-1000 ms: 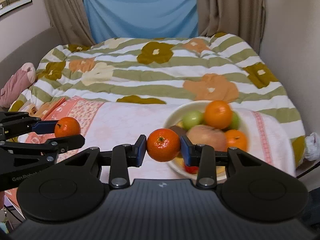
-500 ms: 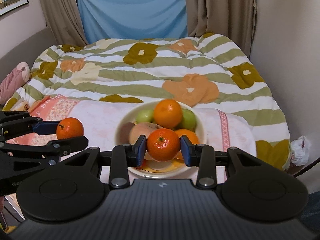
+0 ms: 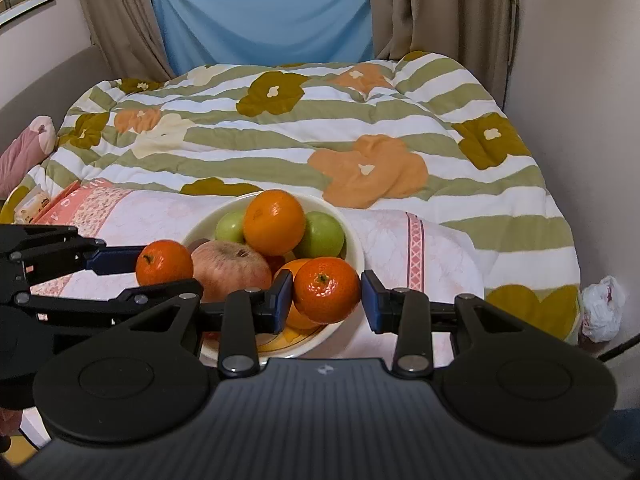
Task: Organize fruits
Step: 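Carry both mandarins up and over to the bowl, then lower both mandarins into the bowl and open both grippers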
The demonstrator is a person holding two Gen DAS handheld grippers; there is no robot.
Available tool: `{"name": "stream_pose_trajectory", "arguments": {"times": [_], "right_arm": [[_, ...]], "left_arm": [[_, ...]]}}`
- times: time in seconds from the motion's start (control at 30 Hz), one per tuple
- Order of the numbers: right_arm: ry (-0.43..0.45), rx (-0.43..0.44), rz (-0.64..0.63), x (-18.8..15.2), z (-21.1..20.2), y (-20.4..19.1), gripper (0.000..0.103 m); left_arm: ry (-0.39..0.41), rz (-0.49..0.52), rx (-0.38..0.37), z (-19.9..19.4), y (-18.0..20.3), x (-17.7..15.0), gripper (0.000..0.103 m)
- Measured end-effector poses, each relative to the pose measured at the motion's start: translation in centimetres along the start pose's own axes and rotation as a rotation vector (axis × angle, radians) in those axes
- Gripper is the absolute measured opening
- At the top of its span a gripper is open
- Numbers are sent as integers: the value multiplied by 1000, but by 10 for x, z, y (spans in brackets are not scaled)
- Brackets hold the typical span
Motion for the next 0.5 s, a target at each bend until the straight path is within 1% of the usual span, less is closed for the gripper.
{"name": "stream_pose_trajectory", "arguments": {"times": [0.1, 0.23, 0.4, 0.5], "right_arm": [[-2, 8, 2, 5, 6, 5, 52], [-5, 10, 4, 7, 11, 14, 52], [-14, 3, 7, 8, 17, 26, 52], [-18, 0, 12, 7, 20, 32, 52]], "left_arm": [[5, 18, 12, 5, 2, 6, 43], [7, 55, 4, 12, 15, 11, 43], [-5, 100, 4, 17, 33, 3, 43], [-13, 150, 10, 23, 48, -2, 43]]}}
Point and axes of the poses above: each gripper's, at about its wrist camera, not at the fingertips, and z roughly the way its jaws point, y to its right, x to its top, the point moved 9 cm from there along z, roughly the way its jaws point, and after that the axes turned 14 degrees about z, right-handed, at the moved point
